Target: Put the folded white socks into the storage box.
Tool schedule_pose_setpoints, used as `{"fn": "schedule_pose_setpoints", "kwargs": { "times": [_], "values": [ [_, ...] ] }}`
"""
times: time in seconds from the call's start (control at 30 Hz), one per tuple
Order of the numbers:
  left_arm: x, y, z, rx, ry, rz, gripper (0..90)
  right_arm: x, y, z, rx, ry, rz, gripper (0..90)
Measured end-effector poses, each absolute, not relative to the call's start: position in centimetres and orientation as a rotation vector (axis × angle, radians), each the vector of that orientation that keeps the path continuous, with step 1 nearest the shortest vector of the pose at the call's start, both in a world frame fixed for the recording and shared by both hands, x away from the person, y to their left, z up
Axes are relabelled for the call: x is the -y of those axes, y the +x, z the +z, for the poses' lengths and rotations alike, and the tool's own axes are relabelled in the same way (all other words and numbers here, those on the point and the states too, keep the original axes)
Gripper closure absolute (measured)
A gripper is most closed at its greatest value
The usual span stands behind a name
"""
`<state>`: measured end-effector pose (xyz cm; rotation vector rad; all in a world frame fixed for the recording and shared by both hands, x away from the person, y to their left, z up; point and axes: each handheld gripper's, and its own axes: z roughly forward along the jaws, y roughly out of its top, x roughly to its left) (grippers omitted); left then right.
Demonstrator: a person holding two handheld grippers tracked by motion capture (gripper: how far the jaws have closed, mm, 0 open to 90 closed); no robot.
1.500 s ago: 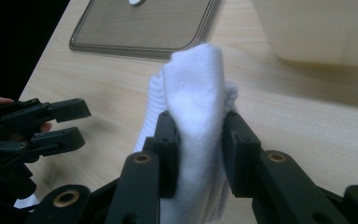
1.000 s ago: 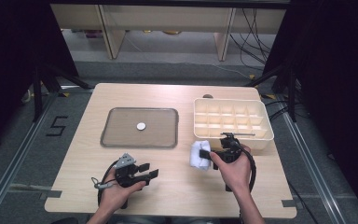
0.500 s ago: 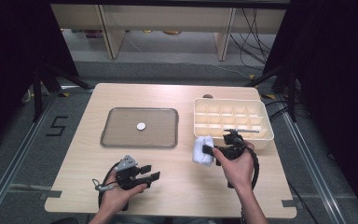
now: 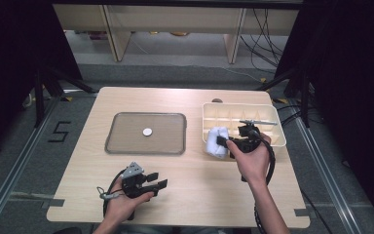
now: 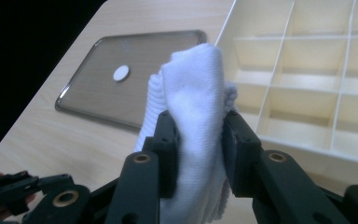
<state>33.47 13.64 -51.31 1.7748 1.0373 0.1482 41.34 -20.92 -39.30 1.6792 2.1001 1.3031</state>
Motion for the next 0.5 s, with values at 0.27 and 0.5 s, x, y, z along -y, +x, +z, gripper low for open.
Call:
{"fn": "schedule_pose_setpoints", "kwargs": {
  "times": [0.27,0.5],
  "values": [
    [-13.7,33.5,-51.3,-1.040,1.779,0.148,47.0,20.7,43.1,-38.5,-2.068,1.666,1.293,69.7],
    [-13.7,33.5,-51.3,-1.039,1.781,0.145,47.0,20.4,45.0,-38.6,-2.033,1.679,1.254,69.7]
  ]
}}
